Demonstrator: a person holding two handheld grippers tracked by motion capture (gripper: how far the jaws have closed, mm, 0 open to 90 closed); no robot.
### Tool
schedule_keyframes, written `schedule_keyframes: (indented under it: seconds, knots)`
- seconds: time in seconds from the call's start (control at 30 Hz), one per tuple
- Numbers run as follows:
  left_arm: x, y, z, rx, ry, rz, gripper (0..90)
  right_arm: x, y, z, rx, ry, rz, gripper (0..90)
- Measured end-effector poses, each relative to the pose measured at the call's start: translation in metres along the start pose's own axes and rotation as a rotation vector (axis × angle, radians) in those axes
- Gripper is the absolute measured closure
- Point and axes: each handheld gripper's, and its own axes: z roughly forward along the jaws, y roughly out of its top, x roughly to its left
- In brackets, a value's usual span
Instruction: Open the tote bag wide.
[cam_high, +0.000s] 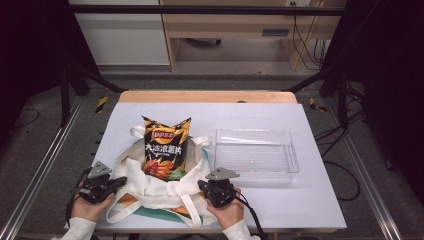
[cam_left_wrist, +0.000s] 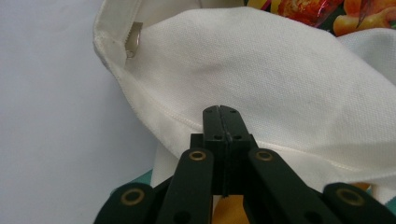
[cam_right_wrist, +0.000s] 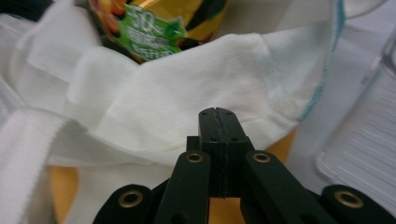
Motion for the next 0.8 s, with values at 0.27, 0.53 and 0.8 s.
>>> schedule_keyframes:
  seconds: [0.27,0.53,0.8]
  knots:
    - [-0.002,-0.005,0.000,-0.007,-0.001,0.008,89.8,-0.011,-0.016,-0.001,-0.004,-0.066,0.016,90.0]
    - [-0.003,-0.007,0.003,0.003,0.009,0.033,89.6,-0.016,-0.023,0.000,0.011,-0.089,0.049,90.0]
    - [-0.002,-0.005,0.002,-0.028,0.000,0.019,85.0,-0.018,-0.023,-0.002,-0.013,-0.084,0.040,90.0]
